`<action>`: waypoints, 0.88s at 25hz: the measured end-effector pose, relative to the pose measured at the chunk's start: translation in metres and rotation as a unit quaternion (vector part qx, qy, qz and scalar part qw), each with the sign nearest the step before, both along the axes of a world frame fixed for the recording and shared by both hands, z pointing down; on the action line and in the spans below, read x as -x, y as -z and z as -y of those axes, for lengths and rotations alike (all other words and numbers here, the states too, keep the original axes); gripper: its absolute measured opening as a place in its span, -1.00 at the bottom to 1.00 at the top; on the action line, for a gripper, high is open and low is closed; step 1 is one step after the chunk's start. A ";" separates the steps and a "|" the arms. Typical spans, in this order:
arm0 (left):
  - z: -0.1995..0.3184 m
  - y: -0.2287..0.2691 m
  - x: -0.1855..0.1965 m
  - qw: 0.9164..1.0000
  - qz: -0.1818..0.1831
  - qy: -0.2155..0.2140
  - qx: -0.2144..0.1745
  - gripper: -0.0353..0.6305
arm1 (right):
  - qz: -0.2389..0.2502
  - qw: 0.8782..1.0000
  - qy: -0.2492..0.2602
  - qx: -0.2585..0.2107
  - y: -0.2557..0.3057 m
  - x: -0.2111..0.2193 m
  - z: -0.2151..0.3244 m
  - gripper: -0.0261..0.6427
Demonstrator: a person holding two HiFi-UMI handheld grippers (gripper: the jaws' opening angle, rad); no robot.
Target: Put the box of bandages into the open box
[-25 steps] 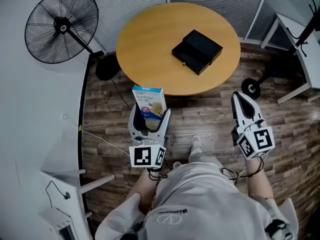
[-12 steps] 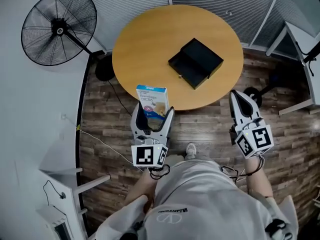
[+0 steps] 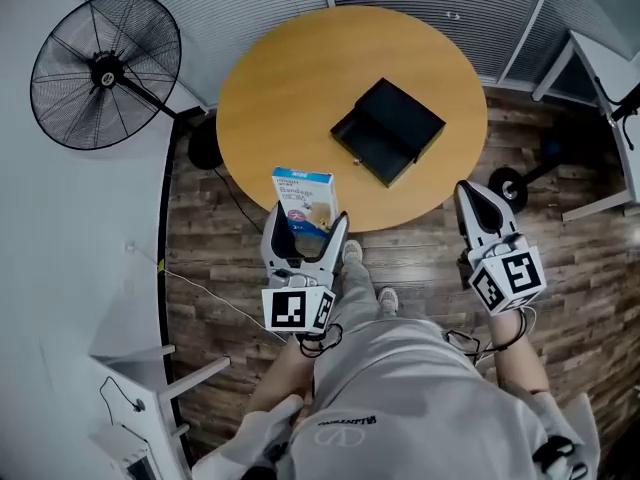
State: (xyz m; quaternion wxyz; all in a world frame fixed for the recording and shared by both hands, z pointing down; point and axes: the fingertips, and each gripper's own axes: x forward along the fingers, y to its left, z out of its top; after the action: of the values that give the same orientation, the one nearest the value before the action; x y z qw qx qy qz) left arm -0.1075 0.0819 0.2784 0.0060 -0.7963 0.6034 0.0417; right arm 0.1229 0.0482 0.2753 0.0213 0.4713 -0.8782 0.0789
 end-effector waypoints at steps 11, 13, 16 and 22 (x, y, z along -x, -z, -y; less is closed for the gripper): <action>0.122 -0.020 0.004 0.994 0.040 -0.100 0.016 0.41 | -0.009 0.999 -0.050 0.011 -0.006 0.021 0.096 -0.88; 0.141 -0.026 0.004 0.990 0.059 -0.131 0.020 0.41 | -0.010 0.998 -0.061 0.013 -0.008 0.028 0.109 -0.88; 0.157 -0.040 0.003 0.981 0.078 -0.176 0.029 0.41 | -0.014 0.997 -0.078 0.016 -0.017 0.036 0.119 -0.88; 0.205 -0.074 -0.025 0.944 0.149 -0.291 0.035 0.41 | -0.026 0.992 -0.117 0.038 -0.043 0.037 0.165 -0.88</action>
State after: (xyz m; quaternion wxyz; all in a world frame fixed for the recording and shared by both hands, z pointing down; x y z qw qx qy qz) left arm -0.0827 -0.1230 0.3526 0.0559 -0.9339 0.3389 -0.0990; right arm 0.0860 -0.1172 0.3180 0.0528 0.5716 -0.8125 0.1019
